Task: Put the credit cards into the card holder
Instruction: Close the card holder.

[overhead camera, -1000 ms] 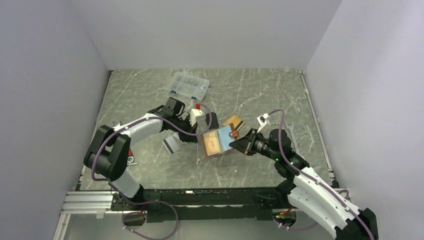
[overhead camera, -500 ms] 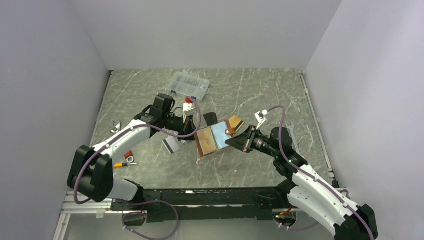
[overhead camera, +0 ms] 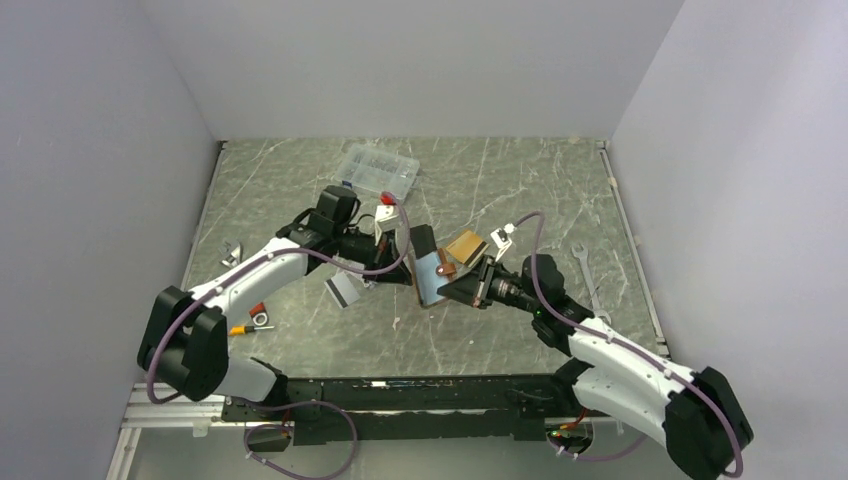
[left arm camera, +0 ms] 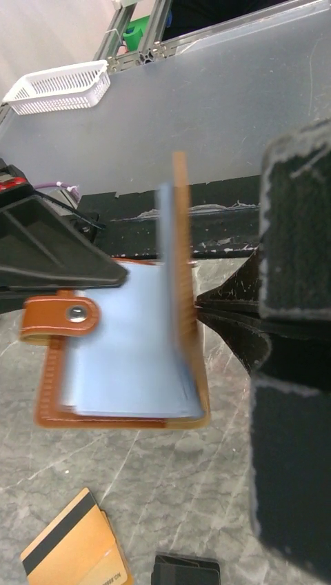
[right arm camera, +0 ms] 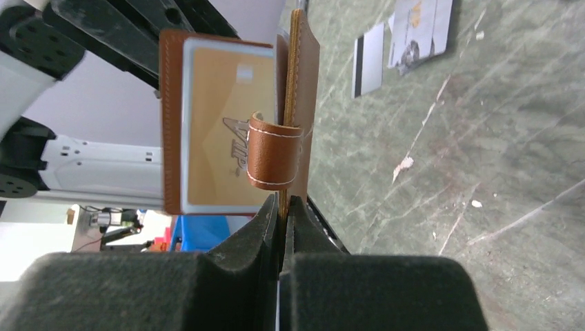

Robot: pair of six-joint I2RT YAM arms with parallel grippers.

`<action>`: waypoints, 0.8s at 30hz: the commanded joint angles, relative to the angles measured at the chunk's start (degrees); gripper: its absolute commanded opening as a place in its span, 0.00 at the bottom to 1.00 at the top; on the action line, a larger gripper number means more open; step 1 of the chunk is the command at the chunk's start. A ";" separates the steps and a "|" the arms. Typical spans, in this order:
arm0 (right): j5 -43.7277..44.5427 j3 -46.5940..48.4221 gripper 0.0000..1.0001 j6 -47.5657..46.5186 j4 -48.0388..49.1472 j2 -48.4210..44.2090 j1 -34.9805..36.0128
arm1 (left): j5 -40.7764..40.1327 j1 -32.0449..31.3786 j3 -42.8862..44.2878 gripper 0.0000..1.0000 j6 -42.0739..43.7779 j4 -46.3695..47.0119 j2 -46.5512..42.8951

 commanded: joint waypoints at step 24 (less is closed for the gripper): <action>5.50 -4.85 0.43 -3.83 5.43 30.98 7.97 | -33.58 -15.16 8.90 0.00 11.98 -9.03 22.88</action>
